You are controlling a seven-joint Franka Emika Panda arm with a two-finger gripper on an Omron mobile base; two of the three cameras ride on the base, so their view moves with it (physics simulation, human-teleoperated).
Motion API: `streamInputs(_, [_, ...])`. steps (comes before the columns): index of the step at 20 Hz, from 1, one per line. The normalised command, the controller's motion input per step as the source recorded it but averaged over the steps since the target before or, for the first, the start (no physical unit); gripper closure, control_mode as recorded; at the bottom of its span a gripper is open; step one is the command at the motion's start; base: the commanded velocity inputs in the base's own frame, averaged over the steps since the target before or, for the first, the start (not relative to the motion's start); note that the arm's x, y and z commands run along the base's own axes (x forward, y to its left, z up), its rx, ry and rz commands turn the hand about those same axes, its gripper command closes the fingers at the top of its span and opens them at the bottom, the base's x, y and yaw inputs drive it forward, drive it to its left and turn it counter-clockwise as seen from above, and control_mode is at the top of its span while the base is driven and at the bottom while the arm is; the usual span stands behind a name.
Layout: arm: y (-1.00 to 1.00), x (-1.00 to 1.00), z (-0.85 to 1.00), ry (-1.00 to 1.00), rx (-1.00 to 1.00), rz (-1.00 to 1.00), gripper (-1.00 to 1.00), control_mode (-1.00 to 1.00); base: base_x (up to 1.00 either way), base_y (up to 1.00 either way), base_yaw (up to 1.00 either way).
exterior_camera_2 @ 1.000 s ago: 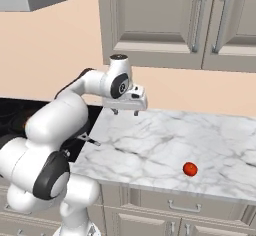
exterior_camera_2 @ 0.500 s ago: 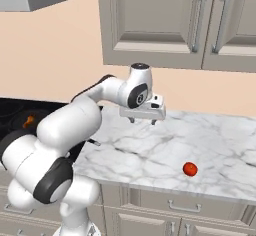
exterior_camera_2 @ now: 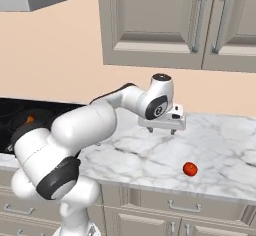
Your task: Place both pans onto different burners. Then place the tomato and the chicken drumstick on different pans.
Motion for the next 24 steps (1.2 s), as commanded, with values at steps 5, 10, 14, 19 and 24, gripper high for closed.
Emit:
streamInputs(5, [-0.62, -0.08, -0.16, 0.00, 0.00, 0.00, -1.00, -1.00, 0.00, 0.00, 0.00])
streamInputs(10, [-0.41, -0.19, -0.22, 0.00, 0.00, 0.00, -1.00, -1.00, 0.00, 0.00, 0.00])
streamInputs(14, [-0.27, -0.29, -0.13, 0.00, 0.00, 0.00, -1.00, -1.00, 0.00, 0.00, 0.00])
streamInputs(19, [-0.09, -0.21, -0.13, 0.00, 0.00, 0.00, -1.00, -1.00, 0.00, 0.00, 0.00])
streamInputs(24, [-0.12, -0.01, -0.22, 0.00, 0.00, 0.00, -1.00, -1.00, 0.00, 0.00, 0.00])
